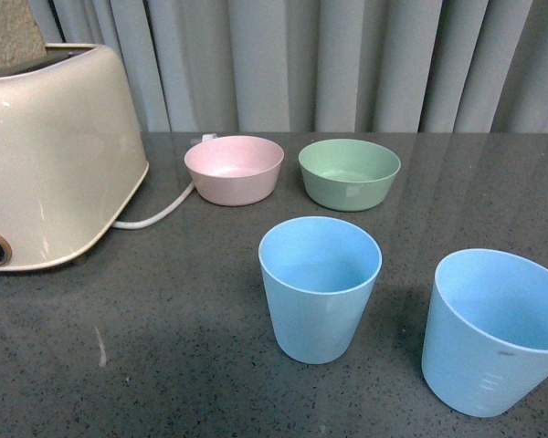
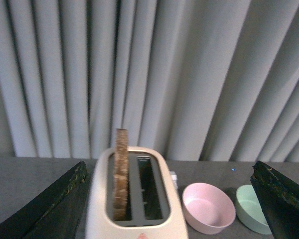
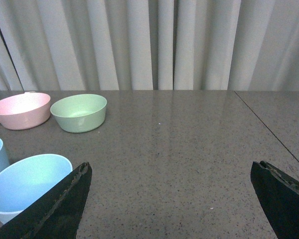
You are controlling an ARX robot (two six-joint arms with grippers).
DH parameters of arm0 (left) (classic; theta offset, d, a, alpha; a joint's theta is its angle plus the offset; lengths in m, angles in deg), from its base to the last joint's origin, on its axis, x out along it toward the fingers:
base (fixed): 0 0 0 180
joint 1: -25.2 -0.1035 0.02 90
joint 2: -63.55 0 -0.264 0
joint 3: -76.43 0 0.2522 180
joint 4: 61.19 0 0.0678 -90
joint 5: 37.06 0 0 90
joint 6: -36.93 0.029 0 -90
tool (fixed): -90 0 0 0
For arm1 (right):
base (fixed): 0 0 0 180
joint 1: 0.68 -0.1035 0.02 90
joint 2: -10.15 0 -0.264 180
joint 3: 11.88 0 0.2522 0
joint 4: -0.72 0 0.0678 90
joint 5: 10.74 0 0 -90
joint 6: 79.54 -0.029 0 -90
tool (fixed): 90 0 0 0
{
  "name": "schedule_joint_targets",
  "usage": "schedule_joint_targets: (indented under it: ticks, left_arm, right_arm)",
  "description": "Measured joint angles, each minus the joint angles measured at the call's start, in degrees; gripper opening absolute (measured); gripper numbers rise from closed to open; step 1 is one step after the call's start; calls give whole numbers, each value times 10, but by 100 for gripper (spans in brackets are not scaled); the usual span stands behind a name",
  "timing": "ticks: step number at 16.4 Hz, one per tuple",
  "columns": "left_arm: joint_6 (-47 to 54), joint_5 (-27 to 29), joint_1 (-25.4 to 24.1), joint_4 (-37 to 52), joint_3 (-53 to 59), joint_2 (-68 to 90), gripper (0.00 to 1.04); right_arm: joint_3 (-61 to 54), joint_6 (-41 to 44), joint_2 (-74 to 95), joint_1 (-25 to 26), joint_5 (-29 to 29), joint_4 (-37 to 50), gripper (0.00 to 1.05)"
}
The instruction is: Stack blue cups with both arms
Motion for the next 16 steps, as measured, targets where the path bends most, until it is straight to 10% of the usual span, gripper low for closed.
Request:
schedule_joint_targets:
  ticks: [3, 4, 5, 16]
  left_arm:
    - [-3, -80, -156, 7, 52, -53, 98]
    - [54, -39, -159, -30, 115, -116, 76]
    - [88, 12, -92, -9, 207, -183, 49]
    - [93, 122, 15, 6, 341, -296, 1]
  right_arm:
    - [0, 0, 0, 0, 0, 0, 98]
    - [0, 0, 0, 0, 0, 0, 98]
    - [0, 0, 0, 0, 0, 0, 98]
    - [0, 0, 0, 0, 0, 0, 98]
